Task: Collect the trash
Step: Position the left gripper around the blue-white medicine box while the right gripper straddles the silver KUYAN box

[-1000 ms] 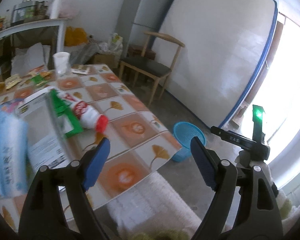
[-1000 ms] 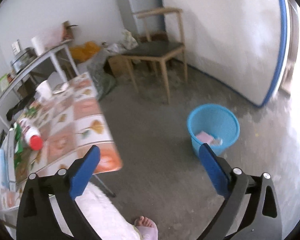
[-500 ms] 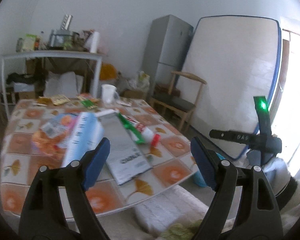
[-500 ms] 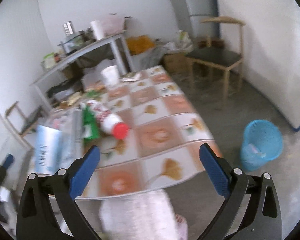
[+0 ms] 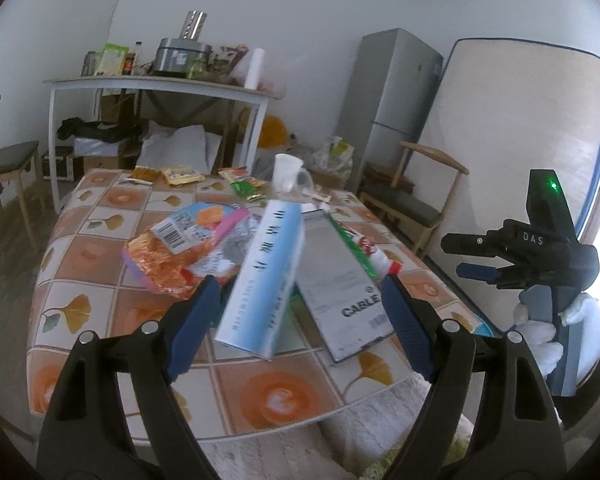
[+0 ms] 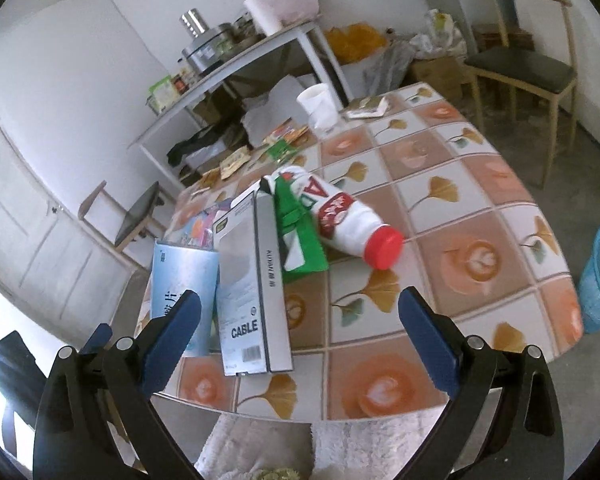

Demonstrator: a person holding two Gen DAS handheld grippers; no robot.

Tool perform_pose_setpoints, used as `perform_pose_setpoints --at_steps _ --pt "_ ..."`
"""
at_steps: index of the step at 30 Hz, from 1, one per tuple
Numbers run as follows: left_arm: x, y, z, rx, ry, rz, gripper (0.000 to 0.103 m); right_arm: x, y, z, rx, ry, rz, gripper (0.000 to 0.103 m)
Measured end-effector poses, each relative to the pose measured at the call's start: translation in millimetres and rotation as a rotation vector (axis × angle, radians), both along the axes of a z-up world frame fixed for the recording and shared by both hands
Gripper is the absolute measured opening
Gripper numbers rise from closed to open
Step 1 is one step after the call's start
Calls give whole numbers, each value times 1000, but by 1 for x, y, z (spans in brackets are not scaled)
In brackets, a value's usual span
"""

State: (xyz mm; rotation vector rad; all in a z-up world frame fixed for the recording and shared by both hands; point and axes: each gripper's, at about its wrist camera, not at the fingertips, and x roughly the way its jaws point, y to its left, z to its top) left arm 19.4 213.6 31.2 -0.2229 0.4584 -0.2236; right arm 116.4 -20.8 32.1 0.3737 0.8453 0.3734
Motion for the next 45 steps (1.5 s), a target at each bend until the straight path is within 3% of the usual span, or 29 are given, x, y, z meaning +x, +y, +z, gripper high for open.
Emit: perform_pose_setpoints --at_steps 6,15,29,45 --pt "20 4 -5 16 31 7 78 12 19 -10 41 48 75 92" --pt "35 -1 -12 34 78 -15 67 28 30 -26 96 125 128 86" --pt "55 -15 -16 111 148 -23 54 43 30 -36 137 152 155 86" --pt "66 -10 -17 128 192 6 56 52 28 -58 200 227 174 80"
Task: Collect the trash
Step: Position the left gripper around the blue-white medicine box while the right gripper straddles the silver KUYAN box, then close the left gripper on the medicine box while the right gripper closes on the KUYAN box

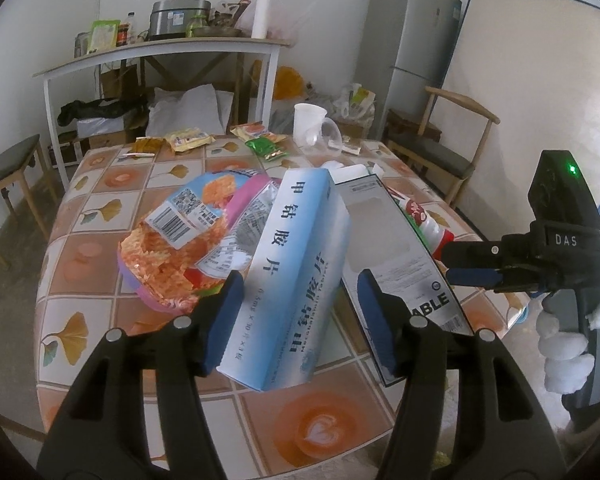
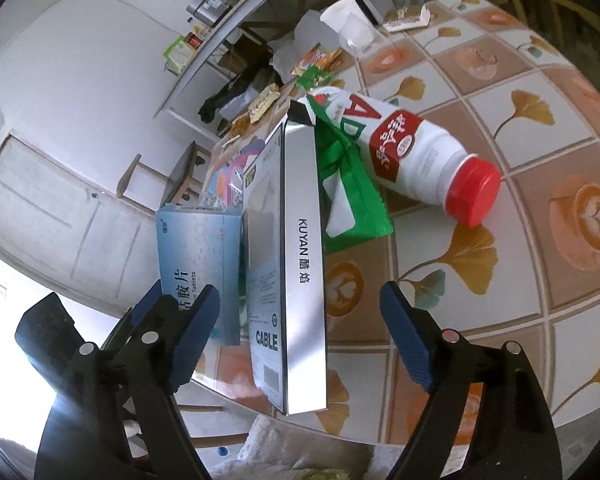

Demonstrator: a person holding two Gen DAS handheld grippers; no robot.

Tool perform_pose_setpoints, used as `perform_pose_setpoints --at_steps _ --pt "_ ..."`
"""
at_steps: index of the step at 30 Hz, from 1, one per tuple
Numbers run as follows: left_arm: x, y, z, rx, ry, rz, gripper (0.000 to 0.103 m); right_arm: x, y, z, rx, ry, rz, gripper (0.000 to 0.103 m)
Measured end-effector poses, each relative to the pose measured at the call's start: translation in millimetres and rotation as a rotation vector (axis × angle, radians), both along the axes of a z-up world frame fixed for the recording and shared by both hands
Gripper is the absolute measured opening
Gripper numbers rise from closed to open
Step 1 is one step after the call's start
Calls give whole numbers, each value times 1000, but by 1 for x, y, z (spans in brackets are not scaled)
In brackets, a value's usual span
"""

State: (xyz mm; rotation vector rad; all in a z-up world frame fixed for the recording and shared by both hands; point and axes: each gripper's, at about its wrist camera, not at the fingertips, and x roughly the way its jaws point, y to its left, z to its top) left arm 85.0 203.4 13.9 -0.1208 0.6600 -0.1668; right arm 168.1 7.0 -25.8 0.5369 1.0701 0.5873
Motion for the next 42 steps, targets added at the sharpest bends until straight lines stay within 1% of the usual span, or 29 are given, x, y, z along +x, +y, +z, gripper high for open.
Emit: perform_pose_setpoints --at_steps 6,8,12,15,17,19,20,22,24,26,31,33,37,39,42 --pt "-3 -3 2 -15 3 -19 54 3 7 -2 32 19 33 73" --pt "-6 -4 3 -18 0 -25 54 2 9 0 33 13 44 71" --pt "-9 -6 2 -26 -8 -21 53 -1 17 2 21 6 66 61" --pt "-9 -6 2 -29 -9 -15 50 0 22 0 16 10 71 60" --pt "-9 -6 2 -32 -8 -15 49 2 23 -1 18 16 69 55" --pt "-10 -7 2 -36 -7 -13 48 2 24 0 21 19 67 46" --pt "-9 -6 2 -37 -7 -16 47 1 25 1 21 16 68 44" --pt "-10 -6 1 -45 -3 -20 46 -1 25 5 13 4 73 36" --pt "-13 -9 1 -56 -2 -30 46 -3 25 9 -2 -15 80 34" --pt "-17 -13 1 -63 -2 -41 46 -7 31 16 -39 -45 88 33" --pt "-22 -26 -5 -39 13 -58 46 -14 45 29 -140 -112 112 30" --pt "-24 -32 -6 -12 5 -53 46 -17 51 33 -182 -138 123 30" --pt "-24 -32 -6 -14 7 -41 46 -19 54 36 -218 -152 131 30" --pt "-23 -30 -6 -27 9 -33 43 -16 56 36 -215 -147 136 30" --pt "-22 -25 -5 -40 12 -25 33 -16 58 36 -210 -135 139 30"
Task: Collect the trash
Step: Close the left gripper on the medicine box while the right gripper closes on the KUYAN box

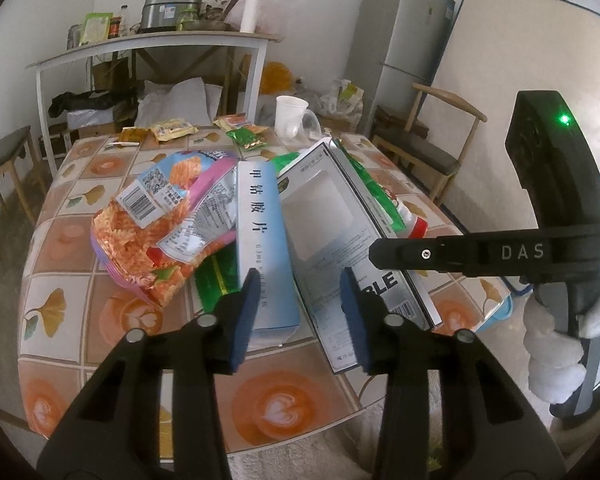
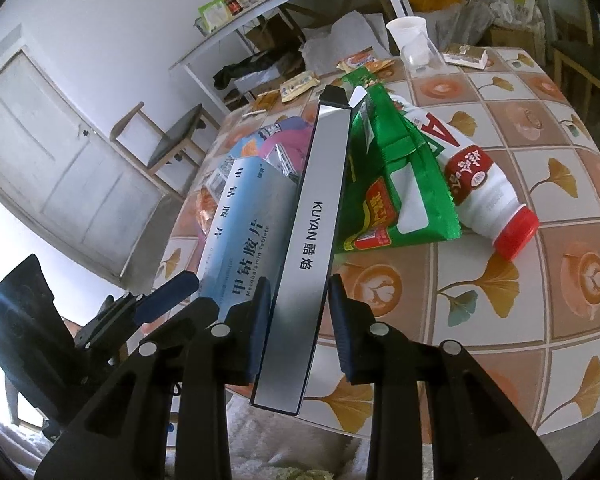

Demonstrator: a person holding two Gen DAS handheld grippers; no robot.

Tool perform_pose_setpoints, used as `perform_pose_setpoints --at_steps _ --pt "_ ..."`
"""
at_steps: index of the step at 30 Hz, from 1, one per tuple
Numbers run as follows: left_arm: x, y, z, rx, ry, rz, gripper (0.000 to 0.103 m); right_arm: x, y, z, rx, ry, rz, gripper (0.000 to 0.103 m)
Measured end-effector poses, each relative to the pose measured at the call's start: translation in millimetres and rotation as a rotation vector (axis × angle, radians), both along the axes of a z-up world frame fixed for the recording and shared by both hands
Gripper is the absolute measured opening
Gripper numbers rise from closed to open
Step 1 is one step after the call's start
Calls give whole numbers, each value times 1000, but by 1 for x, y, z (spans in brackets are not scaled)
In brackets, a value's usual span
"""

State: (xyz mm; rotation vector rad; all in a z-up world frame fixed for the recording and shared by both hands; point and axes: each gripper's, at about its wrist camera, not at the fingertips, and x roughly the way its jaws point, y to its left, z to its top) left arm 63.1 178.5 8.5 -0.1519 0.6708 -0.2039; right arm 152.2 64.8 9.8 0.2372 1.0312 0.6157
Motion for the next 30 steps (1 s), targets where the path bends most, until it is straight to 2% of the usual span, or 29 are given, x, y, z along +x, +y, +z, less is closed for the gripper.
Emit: perform_pose_setpoints --at_steps 5,8,12,14,16,18,21,25,30 --pt "1 6 0 -25 10 11 23 2 7 -1 -5 6 4 30" --pt "1 10 0 -41 15 14 21 5 10 -3 -2 16 7 31" --pt "1 10 2 -41 24 14 21 8 12 -8 7 42 1 40" --pt "2 10 3 -42 26 18 21 8 12 -8 10 45 1 40" --pt "3 11 3 -44 27 22 24 8 12 -9 14 47 2 40" --pt "4 12 4 -51 26 28 33 8 13 -9 14 49 4 40" --pt "6 14 4 -58 22 36 39 7 16 -9 4 45 7 40" --pt "7 16 4 -74 17 31 42 7 18 -9 -8 41 6 40" --pt "5 21 3 -131 15 12 46 8 18 -11 -12 50 -1 40"
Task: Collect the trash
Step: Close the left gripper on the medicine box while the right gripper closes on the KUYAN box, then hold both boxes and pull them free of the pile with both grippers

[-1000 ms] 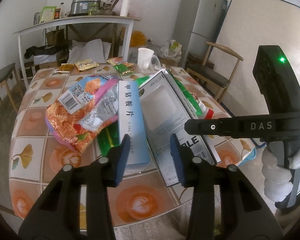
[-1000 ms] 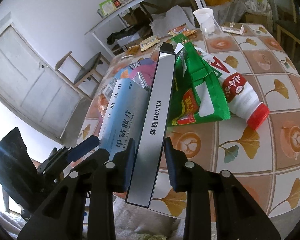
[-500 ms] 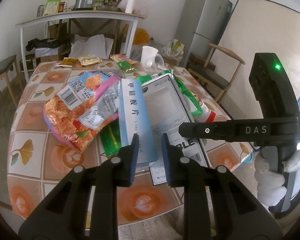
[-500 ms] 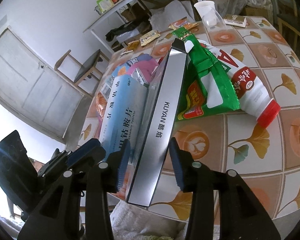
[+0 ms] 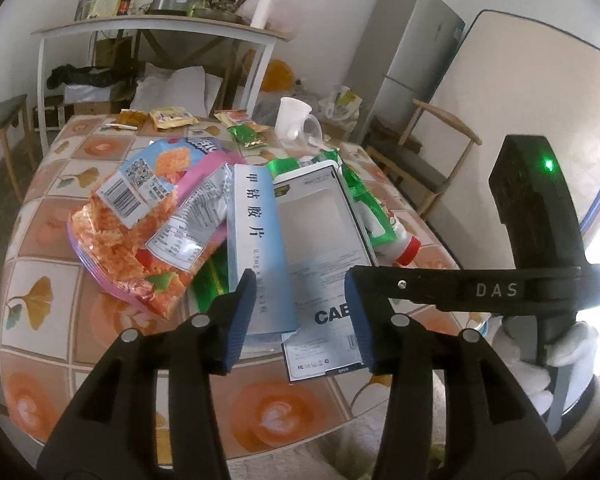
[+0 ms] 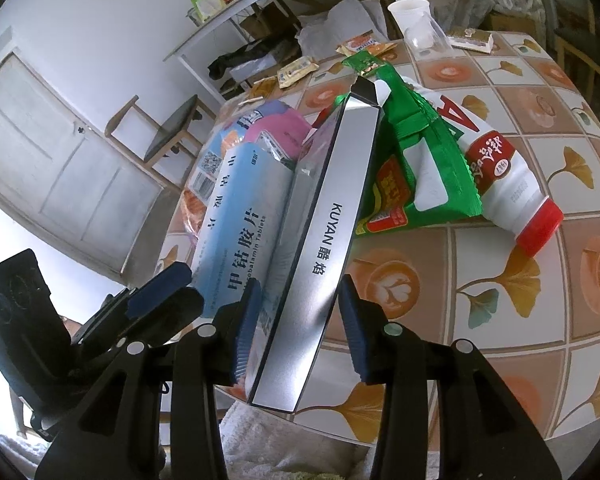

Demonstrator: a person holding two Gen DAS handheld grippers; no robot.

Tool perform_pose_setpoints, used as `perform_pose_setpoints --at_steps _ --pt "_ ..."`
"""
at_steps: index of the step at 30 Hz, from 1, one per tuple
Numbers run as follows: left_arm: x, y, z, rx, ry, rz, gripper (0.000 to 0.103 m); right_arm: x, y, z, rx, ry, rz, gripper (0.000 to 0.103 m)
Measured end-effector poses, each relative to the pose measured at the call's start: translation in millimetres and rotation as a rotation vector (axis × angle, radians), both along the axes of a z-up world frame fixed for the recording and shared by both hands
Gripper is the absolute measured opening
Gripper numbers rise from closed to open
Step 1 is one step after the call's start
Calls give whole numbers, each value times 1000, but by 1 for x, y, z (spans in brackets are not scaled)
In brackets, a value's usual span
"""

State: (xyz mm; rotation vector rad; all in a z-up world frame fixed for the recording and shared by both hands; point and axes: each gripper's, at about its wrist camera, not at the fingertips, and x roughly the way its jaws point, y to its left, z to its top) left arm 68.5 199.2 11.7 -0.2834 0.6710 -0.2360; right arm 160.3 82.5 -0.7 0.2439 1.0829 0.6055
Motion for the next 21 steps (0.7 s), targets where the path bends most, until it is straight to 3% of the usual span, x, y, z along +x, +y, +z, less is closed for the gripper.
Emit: perform_pose_setpoints --at_steps 11,21 --pt "4 15 -6 -8 10 89 55 0 -8 -5 -10 6 -24 39" --pt "25 15 -16 -41 87 72 54 5 -13 -7 53 25 -24 39"
